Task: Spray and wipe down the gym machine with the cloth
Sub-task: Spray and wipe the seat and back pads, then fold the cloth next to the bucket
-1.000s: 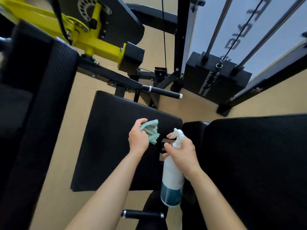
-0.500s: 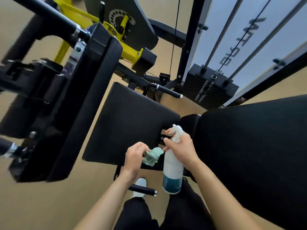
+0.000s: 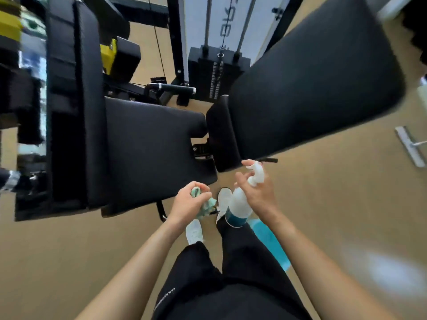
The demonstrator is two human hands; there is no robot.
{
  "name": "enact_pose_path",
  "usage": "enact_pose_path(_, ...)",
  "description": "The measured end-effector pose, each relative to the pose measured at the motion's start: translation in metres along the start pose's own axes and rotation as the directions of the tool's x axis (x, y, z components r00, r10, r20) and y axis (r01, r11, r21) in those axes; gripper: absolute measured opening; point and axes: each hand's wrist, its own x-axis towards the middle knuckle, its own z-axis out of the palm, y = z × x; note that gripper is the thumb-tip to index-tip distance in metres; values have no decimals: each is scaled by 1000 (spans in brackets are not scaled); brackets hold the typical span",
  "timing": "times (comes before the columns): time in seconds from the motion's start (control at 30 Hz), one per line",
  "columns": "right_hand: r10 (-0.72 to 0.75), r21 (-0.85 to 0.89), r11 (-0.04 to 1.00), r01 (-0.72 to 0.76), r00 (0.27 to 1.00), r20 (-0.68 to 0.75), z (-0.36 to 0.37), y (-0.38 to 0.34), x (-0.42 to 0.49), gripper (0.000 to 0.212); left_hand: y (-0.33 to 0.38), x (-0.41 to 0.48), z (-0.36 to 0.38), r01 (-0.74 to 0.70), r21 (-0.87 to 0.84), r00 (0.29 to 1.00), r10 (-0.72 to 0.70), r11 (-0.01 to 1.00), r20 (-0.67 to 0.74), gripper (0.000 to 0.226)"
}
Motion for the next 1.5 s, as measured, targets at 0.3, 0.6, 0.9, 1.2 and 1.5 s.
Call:
enact_pose_path(0.3, 257, 92, 965, -244, 951, -171, -13, 112, -103, 33, -63, -26, 79, -69, 261, 925, -36, 963, 379, 12)
enact_pose_path(0.6, 284, 42, 958, -284, 914, -290, -8, 253, -146, 48, -168, -18, 105, 251, 252, 945, -293, 935, 146, 8)
enact_pose_path(0.9, 453, -57, 890, -453, 892, -7, 50, 443, -131, 42, -314, 26, 119, 414, 64, 910, -411, 908, -51, 5)
enact_pose_path(1.2, 578, -380, 797, -470, 775, 255, 140, 606, -77, 47, -425, 106, 143, 450, 96, 893, -449, 888, -32, 9)
enact_pose_path(1.5, 728, -631, 660, -408, 555, 403, 175, 680, -51, 56, -442, 153, 161, 423, 178, 901, -433, 888, 24, 7)
